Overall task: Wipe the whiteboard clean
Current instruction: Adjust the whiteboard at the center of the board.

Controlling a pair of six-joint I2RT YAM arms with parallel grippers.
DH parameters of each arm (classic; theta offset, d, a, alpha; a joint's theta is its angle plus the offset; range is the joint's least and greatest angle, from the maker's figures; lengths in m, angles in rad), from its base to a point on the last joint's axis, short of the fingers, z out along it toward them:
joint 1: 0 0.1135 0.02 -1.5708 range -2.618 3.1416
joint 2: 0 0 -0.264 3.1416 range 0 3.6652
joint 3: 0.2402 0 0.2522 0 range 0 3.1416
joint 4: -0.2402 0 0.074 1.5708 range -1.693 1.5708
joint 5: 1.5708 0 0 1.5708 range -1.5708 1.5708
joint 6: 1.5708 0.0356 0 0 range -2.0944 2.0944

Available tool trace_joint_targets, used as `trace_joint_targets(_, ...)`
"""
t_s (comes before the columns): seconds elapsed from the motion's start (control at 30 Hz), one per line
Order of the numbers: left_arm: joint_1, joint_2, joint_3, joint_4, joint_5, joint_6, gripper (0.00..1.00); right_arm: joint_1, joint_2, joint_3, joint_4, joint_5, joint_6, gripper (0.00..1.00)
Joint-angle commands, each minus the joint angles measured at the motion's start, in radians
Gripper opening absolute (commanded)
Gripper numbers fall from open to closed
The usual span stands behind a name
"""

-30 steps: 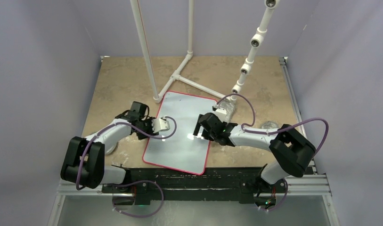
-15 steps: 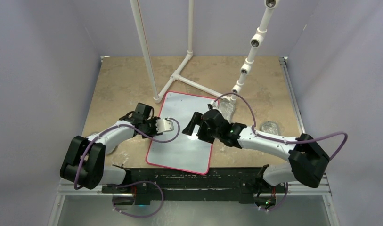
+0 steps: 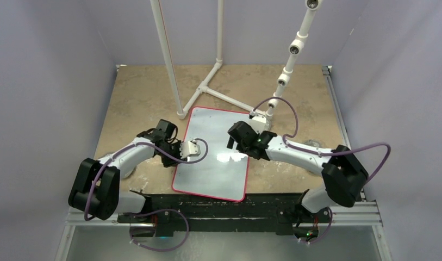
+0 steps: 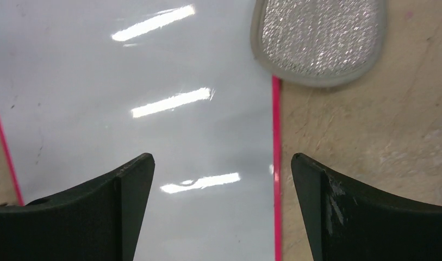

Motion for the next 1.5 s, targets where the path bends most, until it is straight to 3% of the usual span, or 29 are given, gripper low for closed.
trace_joint_targets(0.0,0.022,0.016,0.098,-0.062,0.116,-0.105,0.33,-0.007,0.097,0.130,-0.145,0.294,-0.062,0.99)
trace_joint_targets(0.23,0.173,0.096,0.236,-0.050,0.193,-0.271,0.36,-0.087,0.256,0.228,-0.083,0.381,-0.148,0.98)
trace_joint_targets(0.43,0.174,0.108,0.128,0.069,0.145,-0.283,0.39,-0.100,0.382,0.263,-0.046,0.374,-0.183,0.94)
trace_joint_targets(0.7,0.098,0.174,0.066,0.130,0.109,-0.236,0.39,-0.100,0.365,0.199,0.009,0.326,-0.208,0.80)
trace_joint_targets(0.97,-0.074,0.166,0.035,0.052,0.101,-0.157,0.37,-0.099,0.246,0.113,0.047,0.228,-0.308,0.88)
trace_joint_targets(1.2,-0.116,0.139,0.096,-0.138,0.195,-0.092,0.36,-0.101,0.185,0.099,0.049,0.146,-0.370,0.92)
trace_joint_targets(1.47,-0.094,-0.008,0.231,-0.165,0.136,-0.164,0.34,-0.105,0.269,0.227,-0.026,0.300,-0.348,0.98)
